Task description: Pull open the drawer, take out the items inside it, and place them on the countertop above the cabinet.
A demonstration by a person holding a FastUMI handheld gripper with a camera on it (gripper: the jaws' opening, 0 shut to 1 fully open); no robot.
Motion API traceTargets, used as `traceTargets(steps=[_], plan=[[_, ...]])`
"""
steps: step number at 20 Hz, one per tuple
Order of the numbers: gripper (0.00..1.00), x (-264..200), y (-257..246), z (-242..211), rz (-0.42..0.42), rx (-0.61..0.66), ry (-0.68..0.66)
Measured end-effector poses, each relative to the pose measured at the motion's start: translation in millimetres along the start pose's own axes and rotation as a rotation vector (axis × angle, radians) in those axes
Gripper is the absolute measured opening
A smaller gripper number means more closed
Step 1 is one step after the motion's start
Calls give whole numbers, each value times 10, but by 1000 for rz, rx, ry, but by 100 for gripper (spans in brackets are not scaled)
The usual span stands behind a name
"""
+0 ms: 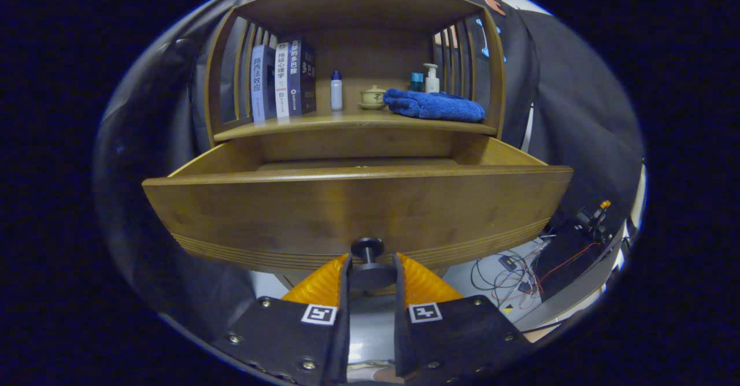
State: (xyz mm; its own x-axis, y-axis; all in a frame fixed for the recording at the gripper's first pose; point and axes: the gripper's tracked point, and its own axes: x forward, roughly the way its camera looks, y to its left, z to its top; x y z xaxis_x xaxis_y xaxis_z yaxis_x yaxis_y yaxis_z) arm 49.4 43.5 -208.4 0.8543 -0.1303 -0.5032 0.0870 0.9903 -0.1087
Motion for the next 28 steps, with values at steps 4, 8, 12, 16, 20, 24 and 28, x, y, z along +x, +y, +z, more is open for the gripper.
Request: traceTargets(steps=[4,8,12,16,20,24,28], plan=[[31,-165,-5,-172,-14,26,20],[31,-113,16,-124,14,19,15],[47,-173,85,-207,74,64,25],[56,-384,65,-103,62,43,-16],[56,-564,81,454,61,23,-156],[56,-456,148,1247,73,63,-265],[56,-5,166,1443,62,73,-166]])
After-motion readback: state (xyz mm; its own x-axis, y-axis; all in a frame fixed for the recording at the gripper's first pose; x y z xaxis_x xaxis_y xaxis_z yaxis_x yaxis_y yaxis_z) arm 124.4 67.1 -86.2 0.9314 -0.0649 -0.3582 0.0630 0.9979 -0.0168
